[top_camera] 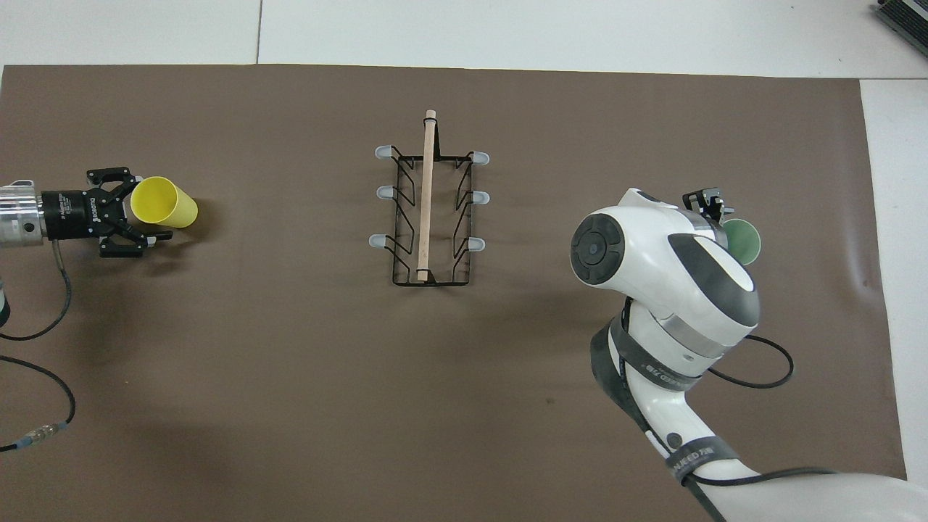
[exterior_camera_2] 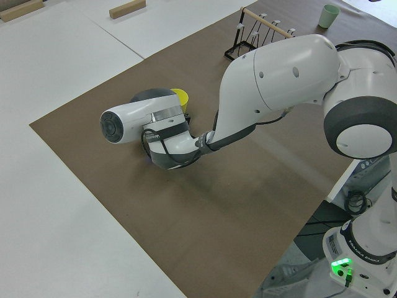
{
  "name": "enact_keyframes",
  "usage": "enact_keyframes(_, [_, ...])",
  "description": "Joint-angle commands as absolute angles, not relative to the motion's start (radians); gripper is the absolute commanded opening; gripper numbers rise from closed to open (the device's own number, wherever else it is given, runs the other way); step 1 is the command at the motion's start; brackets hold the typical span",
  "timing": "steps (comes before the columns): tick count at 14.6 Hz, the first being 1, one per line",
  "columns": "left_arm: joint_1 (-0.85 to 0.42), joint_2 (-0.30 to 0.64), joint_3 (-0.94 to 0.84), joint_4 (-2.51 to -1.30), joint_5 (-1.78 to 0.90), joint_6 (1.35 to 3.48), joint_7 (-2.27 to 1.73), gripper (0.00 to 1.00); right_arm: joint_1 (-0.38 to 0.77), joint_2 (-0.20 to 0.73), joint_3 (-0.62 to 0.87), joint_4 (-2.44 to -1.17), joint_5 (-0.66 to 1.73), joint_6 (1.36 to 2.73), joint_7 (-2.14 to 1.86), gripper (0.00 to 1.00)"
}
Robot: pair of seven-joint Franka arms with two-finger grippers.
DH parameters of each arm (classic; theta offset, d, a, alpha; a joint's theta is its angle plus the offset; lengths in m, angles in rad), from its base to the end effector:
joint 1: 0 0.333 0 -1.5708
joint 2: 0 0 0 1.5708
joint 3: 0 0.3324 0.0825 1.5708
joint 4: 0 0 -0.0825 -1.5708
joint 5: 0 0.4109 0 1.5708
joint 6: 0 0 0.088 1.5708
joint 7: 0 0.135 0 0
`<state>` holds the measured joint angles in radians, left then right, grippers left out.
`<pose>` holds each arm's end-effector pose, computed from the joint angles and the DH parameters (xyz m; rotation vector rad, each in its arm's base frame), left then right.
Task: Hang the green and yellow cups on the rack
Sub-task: 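Grasp the yellow cup with the left gripper while the right gripper grasps the green cup, then lift the yellow cup with the left gripper while the right gripper lifts the green cup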
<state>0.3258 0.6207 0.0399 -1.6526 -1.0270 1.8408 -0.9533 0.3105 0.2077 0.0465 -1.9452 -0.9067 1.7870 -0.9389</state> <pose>0.6717 0.1566 0.2309 1.3898 1.8256 -0.7774 0.5893 0.1239 0.3622 1.5741 1.7493 -0.7056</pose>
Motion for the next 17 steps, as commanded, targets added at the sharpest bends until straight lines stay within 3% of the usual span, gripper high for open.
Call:
enact_keyframes(1, [0.321, 0.563, 0.040, -1.762, -1.098, 1.891, -0.873, 1.00, 0.368, 0.300, 0.044, -1.933, -0.994, 1.773, -0.823, 1.00])
enact_keyframes(7, [0.298, 0.557, 0.040, -1.790, -1.149, 1.950, -0.845, 1.00, 0.391, 0.399, 0.044, -1.942, -1.086, 1.770, -0.726, 1.00])
enact_keyframes(8, [0.298, 0.557, 0.040, -1.790, -1.150, 1.953, -0.845, 0.90, 0.376, 0.406, 0.044, -1.947, -1.110, 1.776, -0.710, 1.00])
enact_keyframes(9, [0.298, 0.557, 0.040, -1.789, -1.150, 1.957, -0.842, 0.69, 0.367, 0.414, 0.044, -1.951, -1.118, 1.793, -0.692, 1.00])
enact_keyframes(13, [0.292, 0.542, 0.043, -1.744, -1.141, 1.967, -0.854, 0.24, 0.315, 0.408, 0.043, -2.040, -1.196, 1.880, -0.597, 1.00])
enact_keyframes(17, [0.241, 0.470, 0.049, -1.723, -1.094, 2.029, -0.850, 0.15, 0.279, 0.403, 0.043, -2.089, -1.244, 1.927, -0.522, 1.00])
